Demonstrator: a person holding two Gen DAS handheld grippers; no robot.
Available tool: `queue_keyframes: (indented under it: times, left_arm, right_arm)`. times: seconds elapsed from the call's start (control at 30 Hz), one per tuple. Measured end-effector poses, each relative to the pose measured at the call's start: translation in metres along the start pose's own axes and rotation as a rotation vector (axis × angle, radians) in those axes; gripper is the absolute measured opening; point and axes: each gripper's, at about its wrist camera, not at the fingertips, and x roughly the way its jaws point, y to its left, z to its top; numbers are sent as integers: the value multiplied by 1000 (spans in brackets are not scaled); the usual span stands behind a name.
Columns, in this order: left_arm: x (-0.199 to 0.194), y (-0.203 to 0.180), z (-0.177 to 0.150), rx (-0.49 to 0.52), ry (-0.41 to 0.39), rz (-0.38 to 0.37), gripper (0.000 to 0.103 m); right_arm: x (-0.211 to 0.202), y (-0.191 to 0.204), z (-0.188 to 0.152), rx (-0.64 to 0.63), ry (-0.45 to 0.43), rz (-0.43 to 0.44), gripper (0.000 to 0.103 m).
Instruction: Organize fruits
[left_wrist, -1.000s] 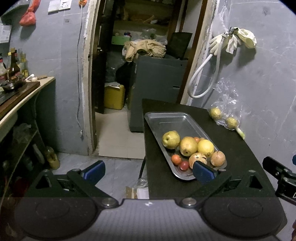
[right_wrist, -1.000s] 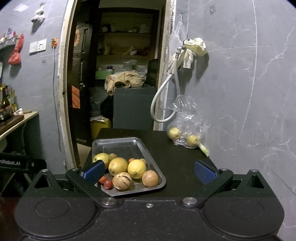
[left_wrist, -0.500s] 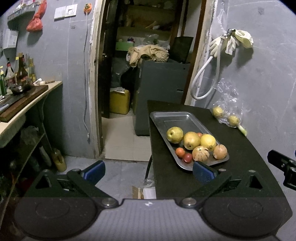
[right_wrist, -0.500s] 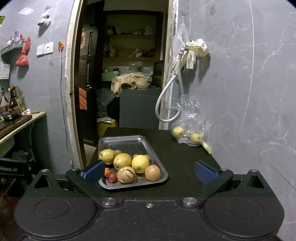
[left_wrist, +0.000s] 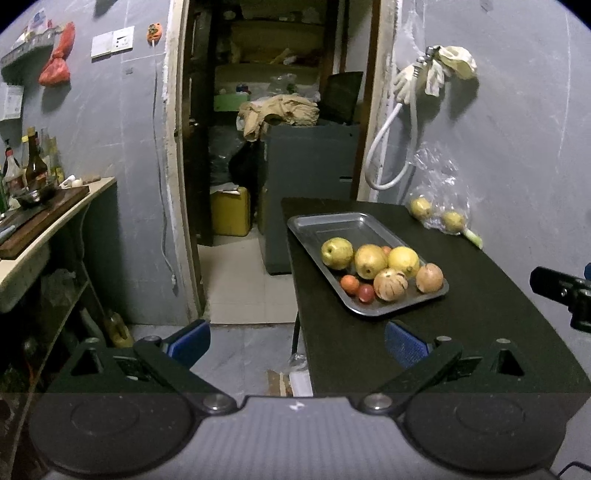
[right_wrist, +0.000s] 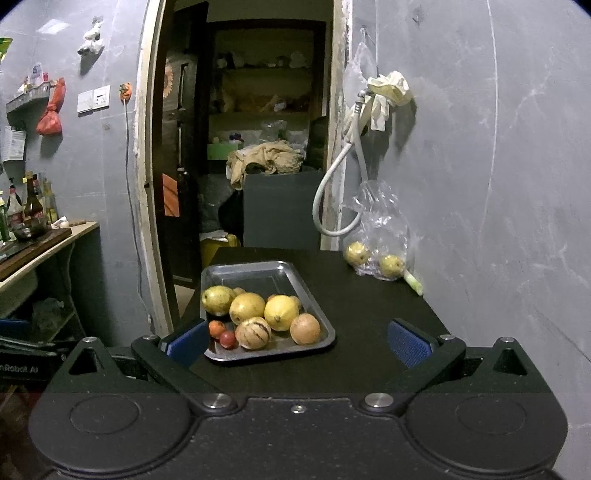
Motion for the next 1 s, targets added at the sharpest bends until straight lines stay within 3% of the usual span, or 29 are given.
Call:
queue_keyframes:
  times: [0.6, 1.0]
  left_arm:
    - [-4, -23, -22, 95, 19, 28, 103]
    - [-17, -34, -37, 73, 33, 41, 103]
  right_arm:
    - [-11, -20, -30, 3, 49, -1, 102]
    - [-11, -32, -46, -29, 129, 34, 102]
